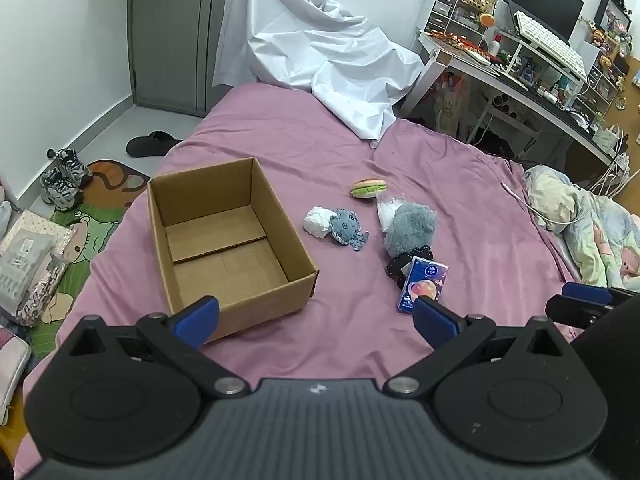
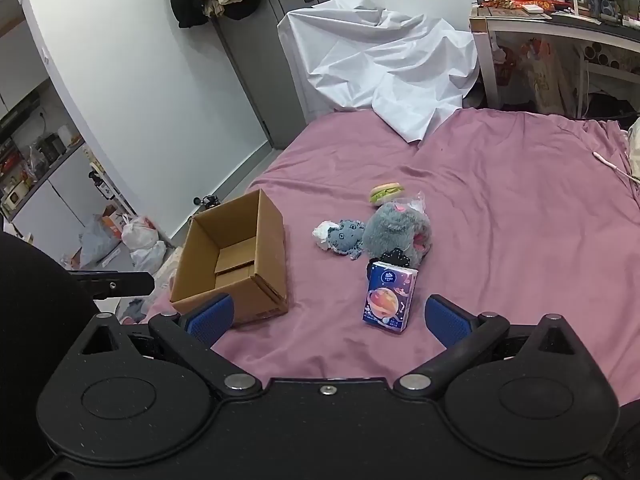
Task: Organize soft objects
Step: 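Move both grippers toward the tissue pack and gray plush pile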
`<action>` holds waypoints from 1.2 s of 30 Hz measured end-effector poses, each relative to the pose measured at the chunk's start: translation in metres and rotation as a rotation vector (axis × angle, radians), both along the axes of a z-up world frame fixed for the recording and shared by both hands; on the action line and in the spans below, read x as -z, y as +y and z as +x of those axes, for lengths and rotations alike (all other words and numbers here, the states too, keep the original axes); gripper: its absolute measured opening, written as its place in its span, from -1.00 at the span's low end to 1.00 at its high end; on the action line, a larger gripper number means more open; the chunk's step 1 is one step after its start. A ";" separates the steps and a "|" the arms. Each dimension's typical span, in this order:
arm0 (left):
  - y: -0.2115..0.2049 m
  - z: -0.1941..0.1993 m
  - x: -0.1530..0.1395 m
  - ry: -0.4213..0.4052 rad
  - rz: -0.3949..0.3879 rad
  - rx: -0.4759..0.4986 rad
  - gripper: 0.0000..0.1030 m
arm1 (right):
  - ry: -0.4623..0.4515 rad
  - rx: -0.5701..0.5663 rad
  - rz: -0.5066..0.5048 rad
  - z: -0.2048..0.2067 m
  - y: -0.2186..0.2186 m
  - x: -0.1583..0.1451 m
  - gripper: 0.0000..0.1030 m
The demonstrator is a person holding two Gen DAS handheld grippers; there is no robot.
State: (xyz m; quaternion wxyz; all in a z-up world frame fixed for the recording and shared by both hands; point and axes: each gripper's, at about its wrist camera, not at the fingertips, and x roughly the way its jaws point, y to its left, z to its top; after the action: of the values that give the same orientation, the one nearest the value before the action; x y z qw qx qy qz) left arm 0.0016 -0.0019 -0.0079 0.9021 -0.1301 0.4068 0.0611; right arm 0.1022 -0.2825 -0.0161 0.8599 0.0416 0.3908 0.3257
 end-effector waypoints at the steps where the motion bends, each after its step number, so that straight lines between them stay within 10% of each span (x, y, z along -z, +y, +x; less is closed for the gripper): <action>1: 0.000 0.000 0.000 0.000 -0.001 0.000 0.99 | 0.000 0.000 0.000 0.000 0.000 0.000 1.00; 36: -0.004 -0.001 -0.003 -0.008 -0.011 0.015 0.98 | -0.011 -0.009 -0.002 0.001 -0.001 -0.001 1.00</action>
State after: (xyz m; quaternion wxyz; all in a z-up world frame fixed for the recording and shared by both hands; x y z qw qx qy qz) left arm 0.0009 -0.0063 -0.0045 0.9035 -0.1323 0.4045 0.0518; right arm 0.1033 -0.2838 -0.0151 0.8606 0.0374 0.3867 0.3294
